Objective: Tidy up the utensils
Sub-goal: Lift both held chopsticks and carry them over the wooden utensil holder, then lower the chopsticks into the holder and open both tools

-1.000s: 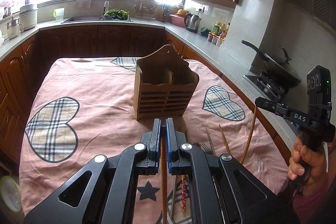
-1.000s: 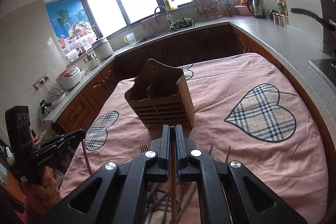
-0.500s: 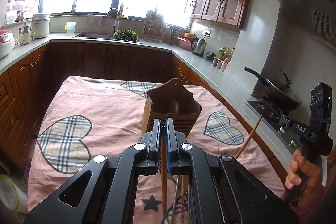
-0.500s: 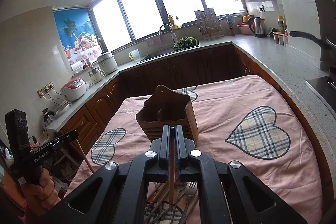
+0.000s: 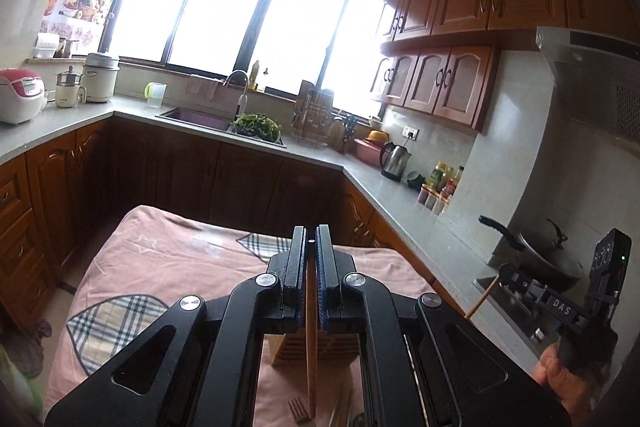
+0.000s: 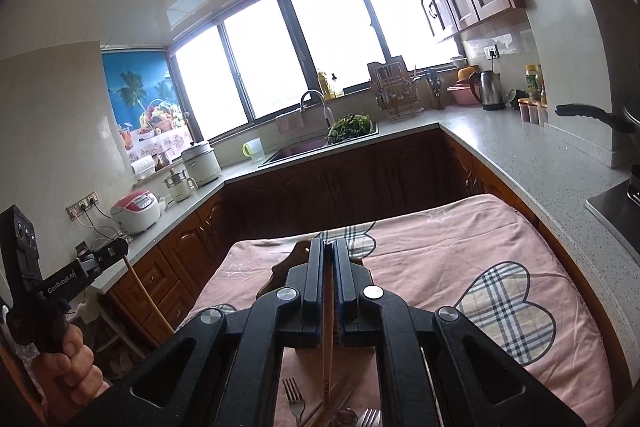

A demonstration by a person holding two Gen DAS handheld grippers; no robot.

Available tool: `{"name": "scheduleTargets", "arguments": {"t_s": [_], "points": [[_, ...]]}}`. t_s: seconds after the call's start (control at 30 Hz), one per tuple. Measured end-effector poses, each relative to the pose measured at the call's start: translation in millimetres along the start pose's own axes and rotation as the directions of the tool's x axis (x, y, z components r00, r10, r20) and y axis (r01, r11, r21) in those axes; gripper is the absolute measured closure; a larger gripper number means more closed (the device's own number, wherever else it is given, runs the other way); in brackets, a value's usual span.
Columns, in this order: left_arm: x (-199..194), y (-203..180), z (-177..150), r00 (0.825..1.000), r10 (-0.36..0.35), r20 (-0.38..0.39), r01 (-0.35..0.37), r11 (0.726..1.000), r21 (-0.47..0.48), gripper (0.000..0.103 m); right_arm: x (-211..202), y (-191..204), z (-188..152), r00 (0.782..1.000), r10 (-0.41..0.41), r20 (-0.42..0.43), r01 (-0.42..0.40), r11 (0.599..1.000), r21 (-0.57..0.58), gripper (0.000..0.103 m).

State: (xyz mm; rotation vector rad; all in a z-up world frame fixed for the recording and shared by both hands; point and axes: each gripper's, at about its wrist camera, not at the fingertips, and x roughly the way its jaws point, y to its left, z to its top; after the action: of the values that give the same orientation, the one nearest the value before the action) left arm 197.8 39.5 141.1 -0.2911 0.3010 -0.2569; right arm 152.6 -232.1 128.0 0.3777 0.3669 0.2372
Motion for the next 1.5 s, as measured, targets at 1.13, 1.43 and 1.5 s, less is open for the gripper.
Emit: {"name": "scheduleTargets", "arguments": {"t_s": [1.13,1.43,1.5], "points": [[188,11,-47,0.987,0.151,-0.062,-0.156,0.984,-0.084,0.099,152,-53,-21,0.999,-0.034,-0.002,0.034,0.99,0.136,0.099],[188,13,-44,0.986,0.146,-0.074,-0.151,0.986,-0.068,0.099,152,-51,-19,0.999,-0.036,-0.013,0.037,0.99,0.134,0.099],[190,13,-44,0.986,0.146,-0.084,-0.151,0.987,-0.061,0.099,153,-52,-18,0.999,-0.037,-0.018,0.039,0.99,0.134,0.098]]}}
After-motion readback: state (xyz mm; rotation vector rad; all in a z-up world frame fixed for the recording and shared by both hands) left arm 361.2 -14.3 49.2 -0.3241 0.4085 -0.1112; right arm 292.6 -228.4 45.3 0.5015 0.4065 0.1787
